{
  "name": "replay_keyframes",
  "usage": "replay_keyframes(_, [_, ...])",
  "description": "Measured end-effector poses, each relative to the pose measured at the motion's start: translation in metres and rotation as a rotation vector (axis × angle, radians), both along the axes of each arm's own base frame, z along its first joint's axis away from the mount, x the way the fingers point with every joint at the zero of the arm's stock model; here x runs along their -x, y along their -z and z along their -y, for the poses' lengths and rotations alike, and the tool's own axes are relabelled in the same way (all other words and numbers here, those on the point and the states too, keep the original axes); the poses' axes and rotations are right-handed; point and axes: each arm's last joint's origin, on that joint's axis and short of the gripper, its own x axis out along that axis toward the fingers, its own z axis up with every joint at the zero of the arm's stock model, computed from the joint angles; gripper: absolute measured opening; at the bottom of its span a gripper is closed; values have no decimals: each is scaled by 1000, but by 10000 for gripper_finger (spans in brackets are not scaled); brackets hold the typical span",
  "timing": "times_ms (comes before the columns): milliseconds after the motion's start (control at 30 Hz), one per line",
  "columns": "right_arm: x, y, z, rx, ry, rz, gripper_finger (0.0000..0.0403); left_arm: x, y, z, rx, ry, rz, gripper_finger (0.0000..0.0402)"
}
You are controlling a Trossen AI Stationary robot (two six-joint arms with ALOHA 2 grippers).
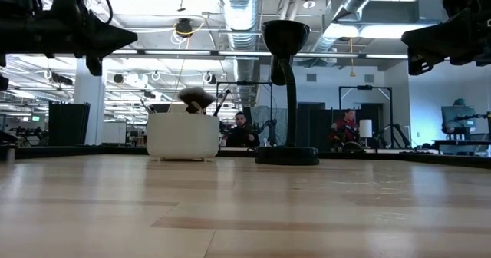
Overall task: Put items in baskets/containers
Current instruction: Return to Home Position
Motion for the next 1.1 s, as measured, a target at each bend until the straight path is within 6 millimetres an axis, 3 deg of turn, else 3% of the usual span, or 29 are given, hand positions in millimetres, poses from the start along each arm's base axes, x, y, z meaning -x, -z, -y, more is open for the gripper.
replay_keyframes(333, [0, 0, 0, 0, 0, 0, 1, 3, -4, 1, -15, 1, 52, 4])
replay_keyframes(1100, [0, 0, 0, 0, 0, 0, 1, -8, 7, -2, 23, 0, -81, 4])
